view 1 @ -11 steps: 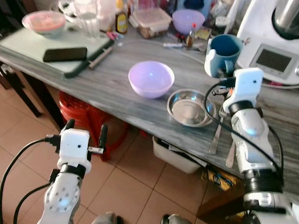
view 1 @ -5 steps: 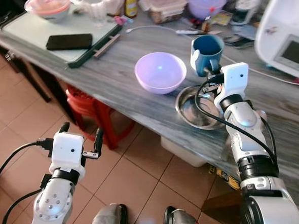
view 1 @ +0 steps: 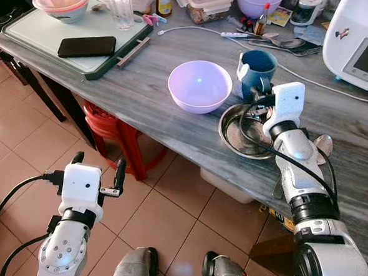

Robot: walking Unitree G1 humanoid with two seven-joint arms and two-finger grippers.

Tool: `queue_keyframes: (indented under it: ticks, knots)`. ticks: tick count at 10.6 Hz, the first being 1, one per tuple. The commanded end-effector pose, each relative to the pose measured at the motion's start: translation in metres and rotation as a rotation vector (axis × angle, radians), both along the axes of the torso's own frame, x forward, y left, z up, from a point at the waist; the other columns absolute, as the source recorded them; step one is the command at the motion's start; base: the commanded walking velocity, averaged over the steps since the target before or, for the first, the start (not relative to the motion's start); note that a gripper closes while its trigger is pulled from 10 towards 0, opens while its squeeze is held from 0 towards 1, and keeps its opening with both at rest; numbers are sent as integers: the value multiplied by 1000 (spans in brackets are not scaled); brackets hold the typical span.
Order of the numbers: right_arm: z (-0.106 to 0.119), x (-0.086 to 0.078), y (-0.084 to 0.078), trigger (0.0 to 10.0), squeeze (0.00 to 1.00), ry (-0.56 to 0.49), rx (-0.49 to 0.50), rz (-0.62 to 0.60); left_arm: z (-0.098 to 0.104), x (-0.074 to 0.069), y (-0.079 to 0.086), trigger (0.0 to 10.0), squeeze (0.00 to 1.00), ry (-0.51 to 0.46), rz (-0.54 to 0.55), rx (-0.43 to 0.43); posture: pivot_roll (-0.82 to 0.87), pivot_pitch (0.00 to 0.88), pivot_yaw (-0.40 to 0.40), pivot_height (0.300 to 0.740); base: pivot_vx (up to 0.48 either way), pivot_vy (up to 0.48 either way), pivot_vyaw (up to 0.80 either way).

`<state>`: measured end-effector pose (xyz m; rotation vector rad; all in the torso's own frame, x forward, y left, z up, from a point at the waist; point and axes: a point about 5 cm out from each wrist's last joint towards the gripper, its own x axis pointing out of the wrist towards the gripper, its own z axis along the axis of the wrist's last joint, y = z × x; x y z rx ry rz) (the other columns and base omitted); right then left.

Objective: Setting the table

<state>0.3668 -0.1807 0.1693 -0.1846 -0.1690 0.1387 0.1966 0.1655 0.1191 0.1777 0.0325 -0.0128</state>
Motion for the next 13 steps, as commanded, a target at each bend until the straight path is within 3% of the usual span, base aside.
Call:
queue_keyframes:
  ticks: [1,5,8,10,12,13]
  knots:
    - [-1,-2,-2,10000,1000,-9,5,-21,2,-2,2,10000,0,2,-3,8,146,216,63,740,0,0,0]
    - [8,-4,-15,10000,1000,-57,-72,-126,1,3,0,10000,0,-2,-10,-1,132,203,62,740,0,0,0]
    - [15,-5,-16,10000,1000,-91,-54,-127,0,7,-1,10000,0,-2,-9,-2,122,192,55,740,0,0,0]
    - [15,-17,-12,10000,1000,-136,-20,-138,-9,3,-2,10000,0,23,12,-13,112,168,41,740,0,0,0]
    - [24,-43,-6,10000,1000,-253,-62,-153,-6,12,0,10000,0,-9,34,1,106,149,26,740,0,0,0]
    - [15,-51,3,10000,1000,-210,-30,-116,-8,16,6,10000,0,-10,76,-8,102,126,28,740,0,0,0]
